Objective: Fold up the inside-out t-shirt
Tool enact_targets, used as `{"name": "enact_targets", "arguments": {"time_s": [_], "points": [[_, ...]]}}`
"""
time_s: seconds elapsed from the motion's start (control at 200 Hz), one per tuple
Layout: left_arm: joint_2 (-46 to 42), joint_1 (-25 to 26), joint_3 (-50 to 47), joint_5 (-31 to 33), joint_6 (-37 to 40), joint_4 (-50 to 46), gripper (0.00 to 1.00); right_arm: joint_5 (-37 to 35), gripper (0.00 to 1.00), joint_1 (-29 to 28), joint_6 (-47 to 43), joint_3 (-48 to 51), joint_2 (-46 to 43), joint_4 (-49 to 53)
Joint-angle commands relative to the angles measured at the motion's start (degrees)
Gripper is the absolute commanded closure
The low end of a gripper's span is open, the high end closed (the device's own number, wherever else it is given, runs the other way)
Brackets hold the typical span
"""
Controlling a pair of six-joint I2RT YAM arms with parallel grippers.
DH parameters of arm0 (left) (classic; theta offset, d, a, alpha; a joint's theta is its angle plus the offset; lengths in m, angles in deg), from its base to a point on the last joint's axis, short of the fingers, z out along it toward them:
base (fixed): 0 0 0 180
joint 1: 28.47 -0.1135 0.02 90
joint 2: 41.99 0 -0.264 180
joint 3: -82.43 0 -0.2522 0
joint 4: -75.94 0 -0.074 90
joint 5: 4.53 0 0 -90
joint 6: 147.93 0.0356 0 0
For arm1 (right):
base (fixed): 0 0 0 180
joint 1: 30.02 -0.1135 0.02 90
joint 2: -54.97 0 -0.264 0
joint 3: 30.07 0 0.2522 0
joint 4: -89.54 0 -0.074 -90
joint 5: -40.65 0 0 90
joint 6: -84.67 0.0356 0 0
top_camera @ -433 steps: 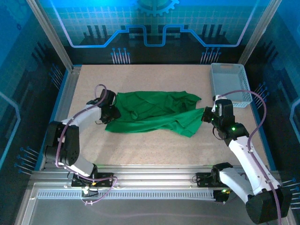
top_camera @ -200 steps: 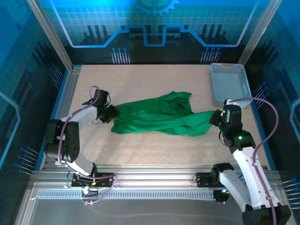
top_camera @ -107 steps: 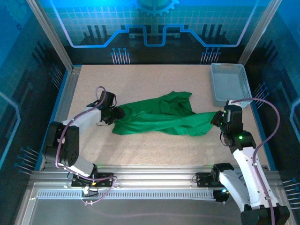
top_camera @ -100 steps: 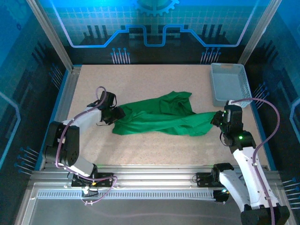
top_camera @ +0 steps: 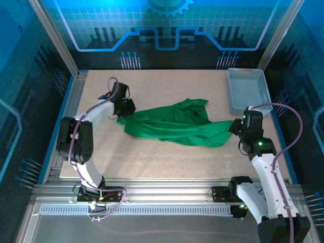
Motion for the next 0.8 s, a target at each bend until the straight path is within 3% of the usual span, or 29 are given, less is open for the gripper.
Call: {"name": "enact_targets", "arguments": {"time_s": [0.0, 0.21, 0.355, 0.65, 0.795], "points": [[3.3, -1.4, 6.5, 0.2, 0.6, -4.3, 0.97, 1.2, 1.0, 1.0, -0.5, -4.6, 1.7, -1.5], [8.8, -3.3, 14.1, 1.7, 1.2, -8.9, 0.94, -0.6, 1.0, 2.3, 1.4, -8.7, 6.0, -0.6], [5.5, -3.7, 8.7, 0.5, 0.7, -5.8, 0.91, -1.6, 1.0, 2.9, 3.0, -5.7, 4.4, -0.2], [0.1, -4.8, -0.6, -8.3, -2.0, -0.4, 0.98, -3.2, 1.0, 4.0, 2.5, -1.1, 0.7, 2.2], [-9.8, -2.8, -7.6, -8.8, -3.9, 0.3, 1.0, -6.2, 1.0, 4.3, 2.9, -0.7, -2.7, 4.4]]}}
